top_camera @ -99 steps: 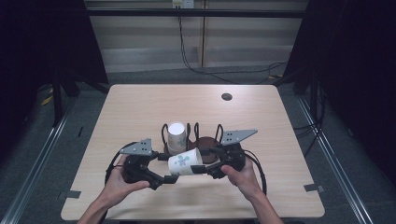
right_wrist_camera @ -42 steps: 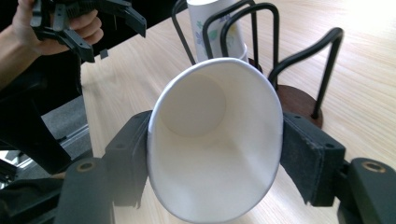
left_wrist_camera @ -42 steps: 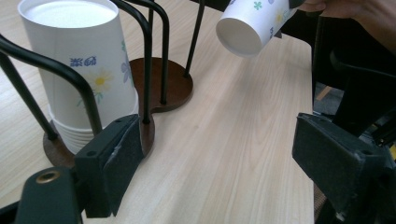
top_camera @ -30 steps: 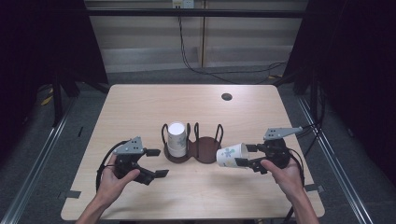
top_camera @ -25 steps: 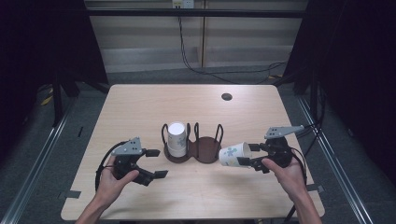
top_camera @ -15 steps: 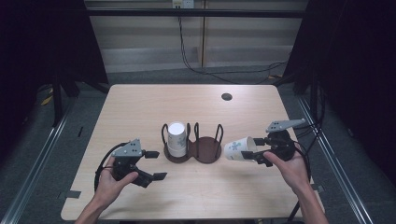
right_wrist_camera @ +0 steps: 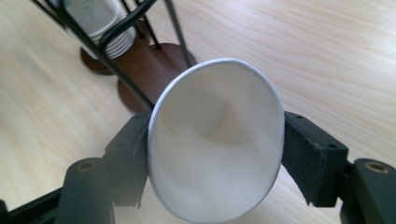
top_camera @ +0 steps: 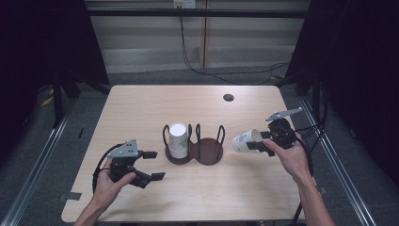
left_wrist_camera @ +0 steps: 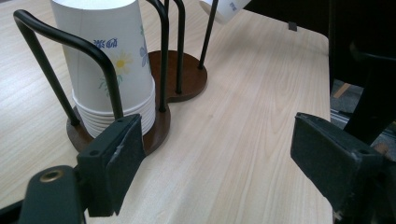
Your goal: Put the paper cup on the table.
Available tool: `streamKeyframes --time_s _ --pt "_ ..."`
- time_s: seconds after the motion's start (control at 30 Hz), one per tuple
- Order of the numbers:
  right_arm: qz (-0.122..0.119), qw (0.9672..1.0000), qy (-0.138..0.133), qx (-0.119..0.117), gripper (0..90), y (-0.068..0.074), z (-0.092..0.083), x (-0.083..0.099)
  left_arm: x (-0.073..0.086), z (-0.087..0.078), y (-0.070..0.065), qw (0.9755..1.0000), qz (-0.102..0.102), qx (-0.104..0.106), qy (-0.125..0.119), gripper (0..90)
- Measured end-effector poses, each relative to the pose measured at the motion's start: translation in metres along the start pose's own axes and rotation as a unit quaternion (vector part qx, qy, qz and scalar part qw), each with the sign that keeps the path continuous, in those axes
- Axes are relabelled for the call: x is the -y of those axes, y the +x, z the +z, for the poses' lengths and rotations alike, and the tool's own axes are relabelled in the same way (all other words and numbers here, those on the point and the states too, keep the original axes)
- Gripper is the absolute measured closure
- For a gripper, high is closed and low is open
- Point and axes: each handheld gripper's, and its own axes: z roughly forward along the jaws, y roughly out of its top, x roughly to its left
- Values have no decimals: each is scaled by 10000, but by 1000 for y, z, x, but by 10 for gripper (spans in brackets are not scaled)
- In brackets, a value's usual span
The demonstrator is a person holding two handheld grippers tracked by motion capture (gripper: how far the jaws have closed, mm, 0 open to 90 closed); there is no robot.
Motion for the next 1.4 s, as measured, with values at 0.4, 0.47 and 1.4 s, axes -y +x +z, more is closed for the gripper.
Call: streamKeyframes --time_s 0.4,0.47,1.4 --pt "-91 9980 605 133 286 -4 20 -8 0 -2 0 10000 42 51 -44 166" --pt "-128 9974 689 159 284 -6 23 -10 0 -1 0 10000 46 71 -35 166" --pt "-140 9875 1416 675 269 -19 52 -33 1 -2 0 9999 91 108 15 166"
